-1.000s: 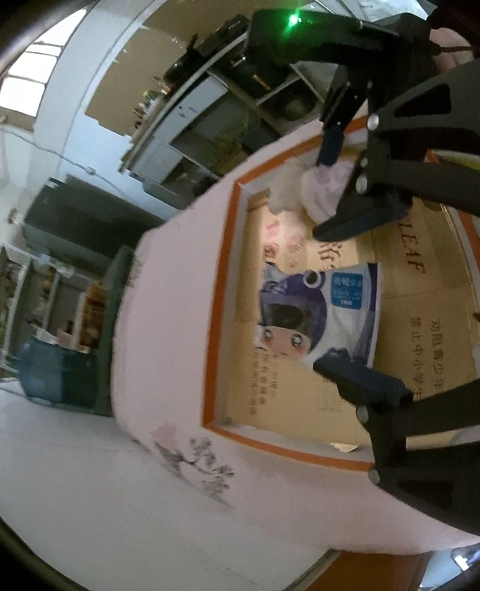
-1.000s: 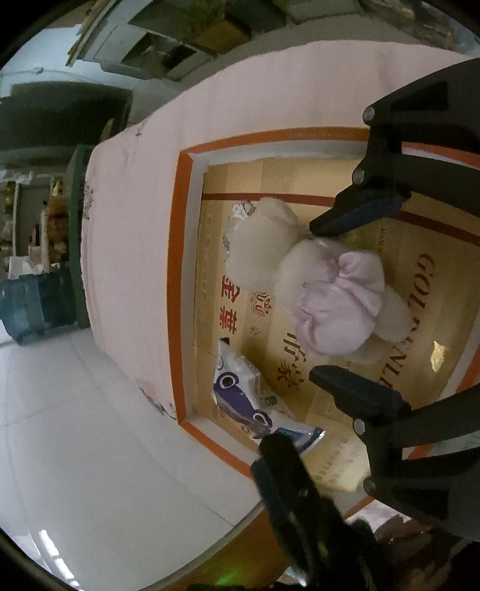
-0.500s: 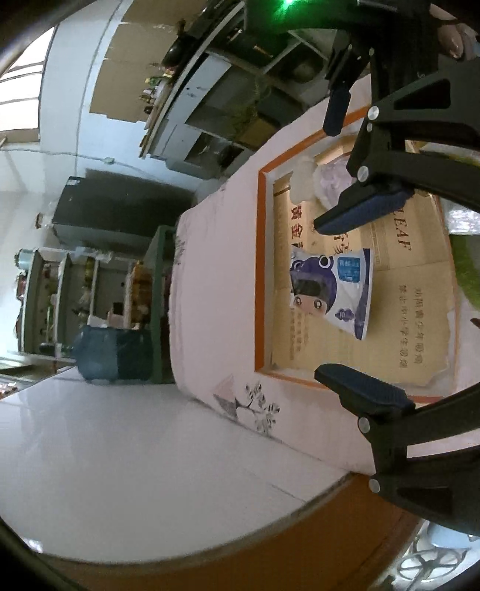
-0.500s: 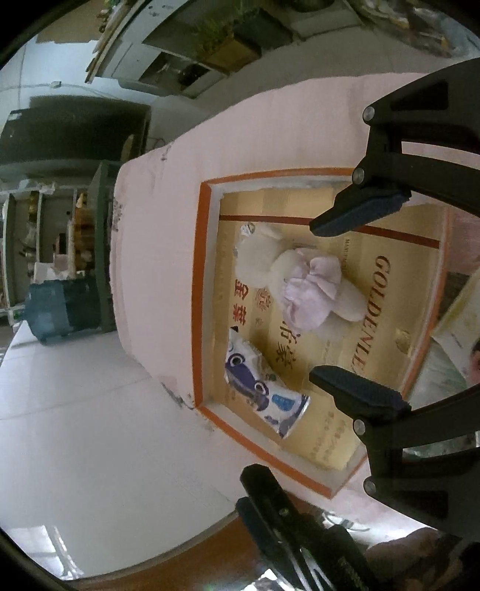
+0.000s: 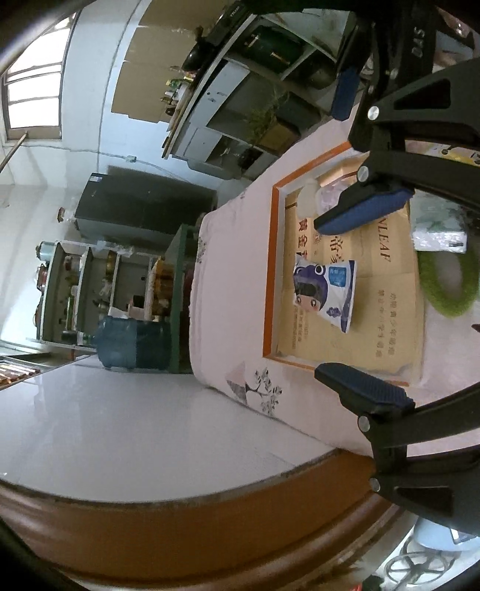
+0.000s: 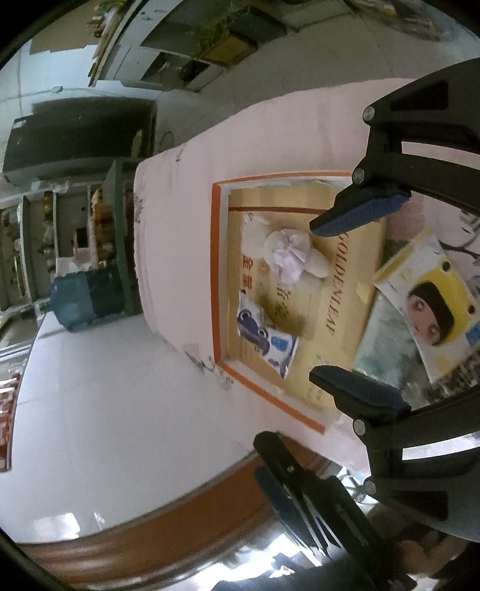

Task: Organize soft objects
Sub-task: 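Withdraw both tools from the box back toward the remaining pile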

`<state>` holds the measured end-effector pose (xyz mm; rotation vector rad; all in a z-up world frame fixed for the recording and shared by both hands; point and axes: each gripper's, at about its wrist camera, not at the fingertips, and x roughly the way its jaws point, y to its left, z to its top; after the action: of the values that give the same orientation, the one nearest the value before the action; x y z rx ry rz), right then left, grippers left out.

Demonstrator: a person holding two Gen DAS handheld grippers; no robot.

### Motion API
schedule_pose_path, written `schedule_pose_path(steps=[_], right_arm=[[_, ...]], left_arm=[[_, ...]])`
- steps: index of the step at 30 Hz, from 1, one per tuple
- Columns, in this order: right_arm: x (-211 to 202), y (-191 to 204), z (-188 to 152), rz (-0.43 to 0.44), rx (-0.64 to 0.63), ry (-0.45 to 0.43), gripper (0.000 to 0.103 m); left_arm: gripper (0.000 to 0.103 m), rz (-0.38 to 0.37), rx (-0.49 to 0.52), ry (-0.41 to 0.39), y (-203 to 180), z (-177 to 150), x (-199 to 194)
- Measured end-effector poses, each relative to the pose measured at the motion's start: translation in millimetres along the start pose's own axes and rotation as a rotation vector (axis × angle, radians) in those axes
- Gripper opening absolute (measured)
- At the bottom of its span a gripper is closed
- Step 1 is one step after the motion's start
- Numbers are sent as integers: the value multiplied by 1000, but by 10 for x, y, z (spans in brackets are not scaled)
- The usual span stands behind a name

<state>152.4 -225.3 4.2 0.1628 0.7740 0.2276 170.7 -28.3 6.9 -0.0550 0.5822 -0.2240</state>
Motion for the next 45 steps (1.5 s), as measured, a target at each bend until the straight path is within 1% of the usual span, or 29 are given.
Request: schedule_pose_path(steps=[4,7,9,15,19,26,34,45], right_arm=[[-185,98,-81,-3,-10,-19,74],[-292,157,-128,-10,-16,-33,74],[-355,195,-170,-17,-19,-43,74],[-568,338,-355,-52,-43,-69,74],[-694,412,-500,-70,-48,-82,74],[-857,486,-697,-62,-49,-82,74],[-957,551,-795,-65,-55,-84,74],[-1074,625,-947,-71,-69,-83,74]], left_arm=[[71,13,4,-20,-6,-19,-168],[70,45,7,-14,-14,-42,-242],[67,51,6,-10,-12,-65,-296],[61,39,-23,21,14,-141,-418],[61,35,-22,21,1,-195,-517],[60,22,-11,38,-40,-299,-660],[59,21,-17,44,-17,-417,-822],[59,-5,-27,42,14,-608,-1083]])
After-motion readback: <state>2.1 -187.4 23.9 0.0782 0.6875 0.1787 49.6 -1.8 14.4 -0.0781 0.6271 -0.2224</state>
